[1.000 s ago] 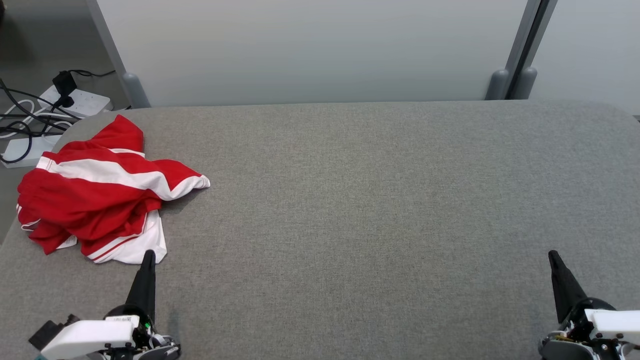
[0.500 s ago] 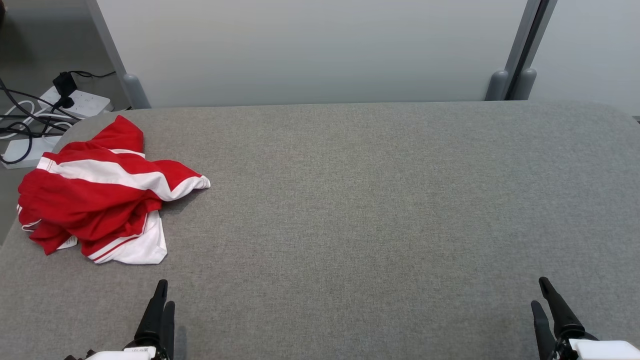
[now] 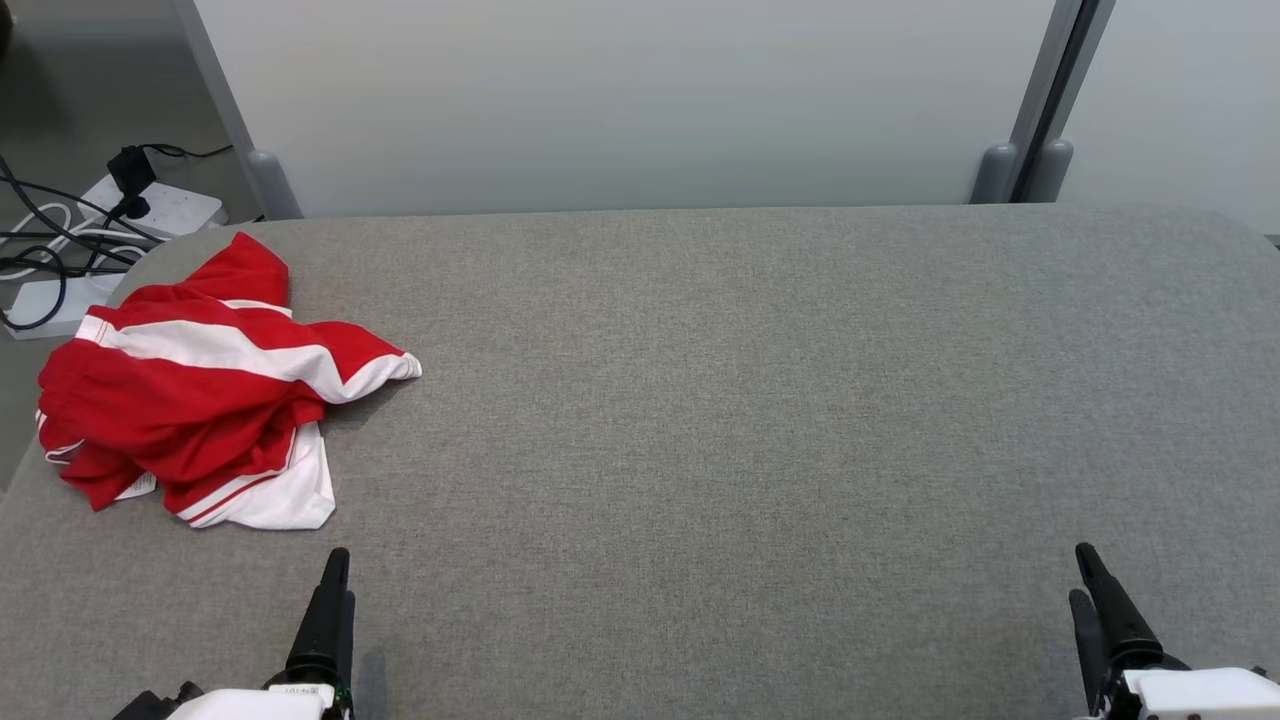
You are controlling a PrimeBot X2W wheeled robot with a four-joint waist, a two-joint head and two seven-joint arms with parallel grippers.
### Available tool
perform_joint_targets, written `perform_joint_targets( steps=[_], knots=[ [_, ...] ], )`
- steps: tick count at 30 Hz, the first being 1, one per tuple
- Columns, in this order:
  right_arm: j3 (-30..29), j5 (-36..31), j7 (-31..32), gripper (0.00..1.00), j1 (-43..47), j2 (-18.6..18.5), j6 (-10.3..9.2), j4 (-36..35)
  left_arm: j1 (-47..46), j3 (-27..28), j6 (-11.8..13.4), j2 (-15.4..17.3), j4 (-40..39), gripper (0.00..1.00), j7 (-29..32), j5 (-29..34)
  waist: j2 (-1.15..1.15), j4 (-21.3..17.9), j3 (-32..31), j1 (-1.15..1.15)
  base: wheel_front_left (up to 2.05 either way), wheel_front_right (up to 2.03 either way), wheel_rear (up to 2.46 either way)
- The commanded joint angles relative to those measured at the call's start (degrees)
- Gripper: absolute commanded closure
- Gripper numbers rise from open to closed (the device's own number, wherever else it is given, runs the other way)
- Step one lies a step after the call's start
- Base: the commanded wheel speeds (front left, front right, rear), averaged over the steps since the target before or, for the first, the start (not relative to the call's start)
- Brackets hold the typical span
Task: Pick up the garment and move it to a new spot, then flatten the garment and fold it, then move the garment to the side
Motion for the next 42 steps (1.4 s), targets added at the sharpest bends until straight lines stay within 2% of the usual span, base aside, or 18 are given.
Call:
perform_joint_targets(
  steps=[1,10,25,42],
  knots=[
    [0.57,-1.15,-0.64,0.0,-2.72,-0.94,0.21,-1.8,-3.23,0.36,-0.16,1.0,-1.79,0.0,-0.43,1.2,0.0,0.0,-0.02,-0.01,0.0,0.0,0.0],
    [1.27,-10.08,-2.32,0.0,-3.53,-0.61,0.23,-2.4,-3.82,1.22,-0.11,0.63,-2.87,0.0,-2.12,11.72,0.0,-0.03,-0.08,-0.01,0.0,0.0,0.0],
    [2.52,-27.12,-4.84,0.0,-4.59,-0.94,0.27,-5.19,-4.63,-1.09,2.56,0.76,-4.88,0.0,-4.64,26.72,0.0,-0.16,-0.15,-0.01,0.0,0.0,0.0],
    [3.92,-37.88,-7.53,0.0,-5.14,-0.86,0.31,-6.55,-5.81,-2.73,3.97,0.91,-5.35,0.0,-7.33,38.2,0.0,-0.55,-0.59,-0.01,0.0,0.0,0.0]
  ],
)
